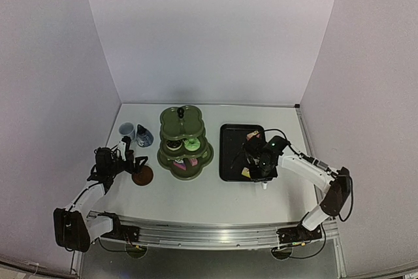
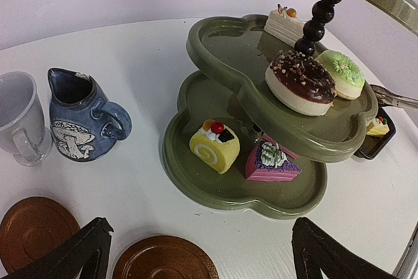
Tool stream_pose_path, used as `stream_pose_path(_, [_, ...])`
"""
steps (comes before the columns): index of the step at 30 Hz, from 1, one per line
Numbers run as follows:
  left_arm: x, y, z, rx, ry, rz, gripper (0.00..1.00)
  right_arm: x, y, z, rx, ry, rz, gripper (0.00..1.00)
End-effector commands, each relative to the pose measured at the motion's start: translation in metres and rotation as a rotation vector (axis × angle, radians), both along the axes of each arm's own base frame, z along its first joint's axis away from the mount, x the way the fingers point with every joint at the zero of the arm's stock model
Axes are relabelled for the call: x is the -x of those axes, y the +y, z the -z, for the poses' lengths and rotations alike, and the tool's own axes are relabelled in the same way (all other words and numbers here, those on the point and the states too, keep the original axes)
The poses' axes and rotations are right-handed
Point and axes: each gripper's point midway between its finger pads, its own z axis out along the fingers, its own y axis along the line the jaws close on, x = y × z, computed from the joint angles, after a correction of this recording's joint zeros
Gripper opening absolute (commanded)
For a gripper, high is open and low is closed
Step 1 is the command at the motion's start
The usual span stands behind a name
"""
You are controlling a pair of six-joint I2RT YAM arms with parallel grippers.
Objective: Serve the afternoon tea
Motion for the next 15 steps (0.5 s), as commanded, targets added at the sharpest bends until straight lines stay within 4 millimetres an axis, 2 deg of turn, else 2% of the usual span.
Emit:
stream_pose_path(1, [-0.002, -0.001, -0.006, -0.003, -0.025, 0.017, 0.97, -0.004, -0.004, 0.007, 0.0, 0.023, 0.051, 0.26])
stream_pose_path(15, [-0.002, -0.001, -0.005, -0.003, -0.021, 0.011, 0.97, -0.011, -0.013, 0.017, 0.045, 0.03, 0.087, 0.27])
